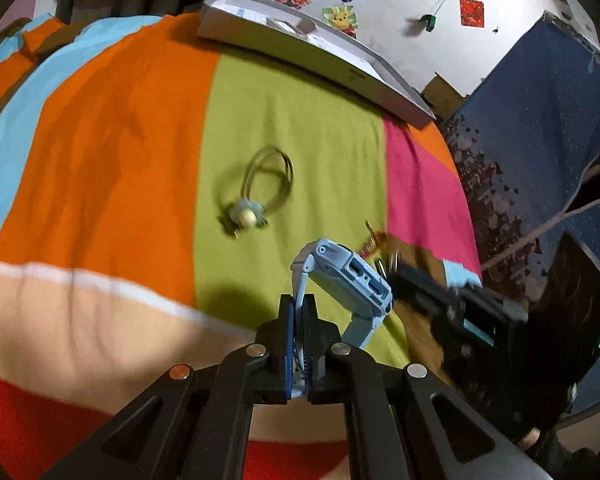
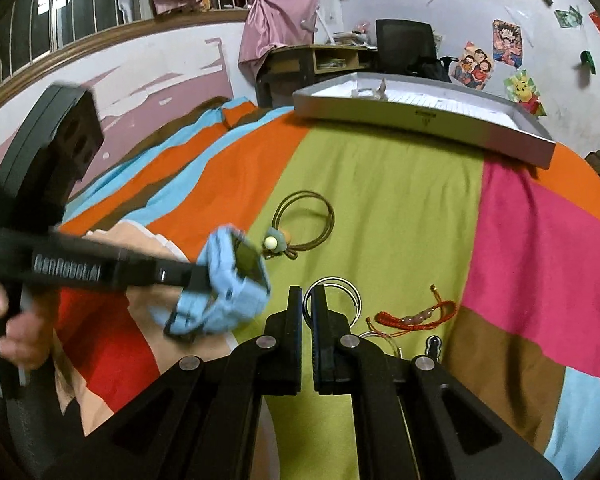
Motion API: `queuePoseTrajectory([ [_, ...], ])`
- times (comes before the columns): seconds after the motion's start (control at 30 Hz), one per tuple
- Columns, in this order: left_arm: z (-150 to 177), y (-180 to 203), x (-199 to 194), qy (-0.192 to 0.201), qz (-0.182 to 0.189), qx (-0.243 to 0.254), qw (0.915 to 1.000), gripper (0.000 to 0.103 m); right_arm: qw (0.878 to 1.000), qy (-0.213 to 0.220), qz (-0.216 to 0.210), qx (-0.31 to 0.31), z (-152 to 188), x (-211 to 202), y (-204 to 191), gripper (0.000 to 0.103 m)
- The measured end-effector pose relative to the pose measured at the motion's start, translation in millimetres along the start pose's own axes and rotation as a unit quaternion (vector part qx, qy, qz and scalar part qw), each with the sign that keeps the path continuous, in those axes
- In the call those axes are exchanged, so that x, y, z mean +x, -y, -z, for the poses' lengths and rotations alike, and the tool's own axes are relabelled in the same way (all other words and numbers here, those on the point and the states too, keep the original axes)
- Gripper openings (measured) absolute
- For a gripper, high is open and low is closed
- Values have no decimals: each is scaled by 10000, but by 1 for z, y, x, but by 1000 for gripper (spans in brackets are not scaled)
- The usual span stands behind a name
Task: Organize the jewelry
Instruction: 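Carry the smartwatch and ring up over the tray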
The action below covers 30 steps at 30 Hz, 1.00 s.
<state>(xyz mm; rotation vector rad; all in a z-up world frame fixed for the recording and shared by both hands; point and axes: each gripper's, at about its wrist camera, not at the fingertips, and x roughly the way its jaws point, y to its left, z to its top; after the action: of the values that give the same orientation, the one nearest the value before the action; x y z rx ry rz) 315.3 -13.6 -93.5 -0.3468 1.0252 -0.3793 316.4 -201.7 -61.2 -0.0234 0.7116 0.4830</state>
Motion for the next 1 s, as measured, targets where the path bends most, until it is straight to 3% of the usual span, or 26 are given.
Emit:
queuePoseTrajectory([
  [0.17, 16, 1, -1, -113, 78, -178, 9997, 4, 9999, 130, 63, 86, 7, -5, -9, 4],
  [0.37, -15, 11, -14, 118, 61, -87, 9999, 4, 9987, 461, 192, 30, -23, -16, 1, 4],
  [0.6, -115, 39, -27, 846, -162, 157, 9962, 4, 9940, 710, 535, -644, -113, -23, 27, 4],
  [0.77, -183, 60, -12, 1291, -108, 374, 9909, 4, 9931, 724, 719, -576, -173, -7, 65, 4],
  [0.87, -217, 71, 11, 1531, -60, 491, 9870, 4, 9940, 630, 835, -318, -190, 13, 95, 4],
  [1.0, -251, 74, 56, 1459, -243, 495, 9878, 4, 9947, 490, 881, 210, -192, 48, 137, 4],
])
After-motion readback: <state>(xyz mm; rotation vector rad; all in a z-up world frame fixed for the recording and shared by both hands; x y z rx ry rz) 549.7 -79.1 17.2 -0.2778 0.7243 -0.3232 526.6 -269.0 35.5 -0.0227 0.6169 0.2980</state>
